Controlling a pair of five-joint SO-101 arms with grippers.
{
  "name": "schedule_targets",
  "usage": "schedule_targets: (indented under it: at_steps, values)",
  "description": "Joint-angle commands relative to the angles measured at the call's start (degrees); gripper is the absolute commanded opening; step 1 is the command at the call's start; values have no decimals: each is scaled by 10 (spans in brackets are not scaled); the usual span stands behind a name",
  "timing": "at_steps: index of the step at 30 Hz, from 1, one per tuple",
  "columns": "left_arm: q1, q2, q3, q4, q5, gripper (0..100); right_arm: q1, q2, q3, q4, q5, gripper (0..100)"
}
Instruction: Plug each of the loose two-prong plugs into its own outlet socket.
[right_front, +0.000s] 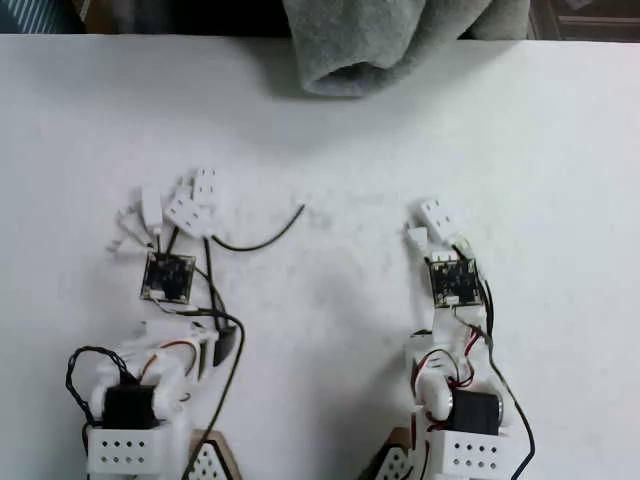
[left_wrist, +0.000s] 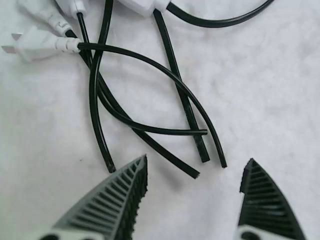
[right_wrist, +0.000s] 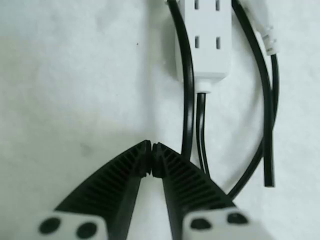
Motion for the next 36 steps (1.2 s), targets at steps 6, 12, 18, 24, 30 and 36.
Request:
schedule_targets:
  at_steps: [6, 12, 18, 24, 30, 36]
  values:
    - [-1, -2, -2, 4, 2, 301, -106, -3, 6, 4, 3, 18]
    - [-1, -2, -2, 4, 2, 301, -203, -3, 6, 3, 5, 18]
    - [-1, -2, -2, 4, 2, 301, -183, -3, -25, -138, 7, 78]
    - [-1, -2, -2, 4, 2, 301, -70, -2, -152, -285, 76, 337]
    - [-1, -2, -2, 4, 2, 301, -8, -1, -282, -306, 69, 313]
    - [-1, -2, -2, 4, 2, 301, 0, 136, -387, -266, 79, 309]
